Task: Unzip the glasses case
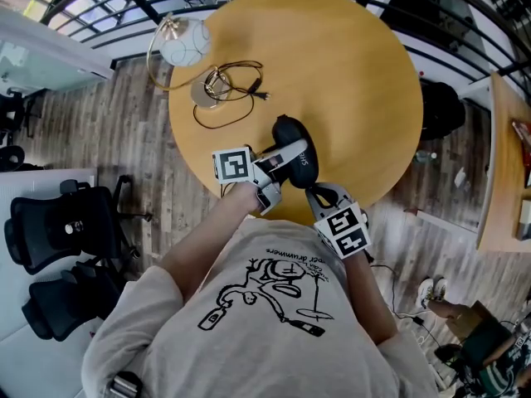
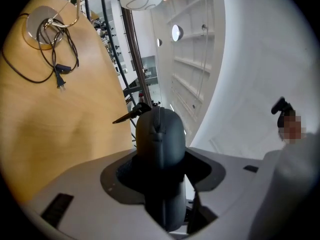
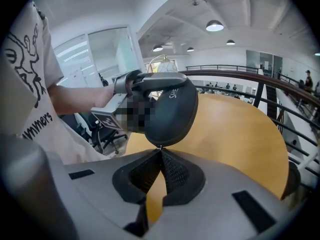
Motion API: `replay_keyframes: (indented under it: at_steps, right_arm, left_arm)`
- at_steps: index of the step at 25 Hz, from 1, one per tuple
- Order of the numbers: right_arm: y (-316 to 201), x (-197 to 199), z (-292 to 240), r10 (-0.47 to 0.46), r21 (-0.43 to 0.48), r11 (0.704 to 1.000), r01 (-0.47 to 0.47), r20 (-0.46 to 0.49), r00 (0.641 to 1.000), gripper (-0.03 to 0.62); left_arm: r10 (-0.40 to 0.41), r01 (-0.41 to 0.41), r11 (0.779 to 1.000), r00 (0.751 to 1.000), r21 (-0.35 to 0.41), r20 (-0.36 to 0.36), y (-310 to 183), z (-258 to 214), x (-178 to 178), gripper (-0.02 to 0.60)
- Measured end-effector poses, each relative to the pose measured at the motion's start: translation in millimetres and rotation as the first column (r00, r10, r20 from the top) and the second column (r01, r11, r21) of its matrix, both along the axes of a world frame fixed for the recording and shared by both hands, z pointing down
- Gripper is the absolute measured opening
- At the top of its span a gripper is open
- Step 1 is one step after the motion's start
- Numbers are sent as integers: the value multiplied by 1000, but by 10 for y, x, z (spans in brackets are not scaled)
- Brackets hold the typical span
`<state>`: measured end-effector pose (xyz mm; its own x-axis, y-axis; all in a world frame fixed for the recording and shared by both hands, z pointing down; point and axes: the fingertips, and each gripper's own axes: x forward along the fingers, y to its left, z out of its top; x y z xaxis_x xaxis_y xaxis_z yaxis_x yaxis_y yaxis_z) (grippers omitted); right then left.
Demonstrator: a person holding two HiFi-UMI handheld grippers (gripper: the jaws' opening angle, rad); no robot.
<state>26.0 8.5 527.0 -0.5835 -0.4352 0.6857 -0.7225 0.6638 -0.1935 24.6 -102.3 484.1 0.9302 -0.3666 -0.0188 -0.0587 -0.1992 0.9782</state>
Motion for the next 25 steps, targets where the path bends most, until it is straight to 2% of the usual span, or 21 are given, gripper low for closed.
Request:
replay_keyframes:
  at_steps: [6,8,11,14,19,25]
  right_arm:
    - [-3,77,45,-14,4,1000,15,-82,997,21]
    - [-22,119,32,-14,13,1000,15,-91,996,21]
    - [-35,178,17,-23,40,999,28,-118,993,21]
    - [-33,200,2,-52,67,996,63,-159,986,21]
    - [-69,213,-48,-88,132,984,122,-235,968,21]
    - [-135,254,-133,-111,190,966,173,-295,949,21]
  left_arm:
    - [103,-116,988,987,104,122,73,0,49,225]
    - [125,-142,980,985,140,122,96,-61,75,225]
    - [140,-159,978,981,139,134,167,-44,69,225]
    - [158,-184,968,975,170,155,220,-83,74,225]
    - [208,-248,941,960,228,189,305,-172,121,227]
    - [273,-327,912,935,249,226,475,-168,172,227]
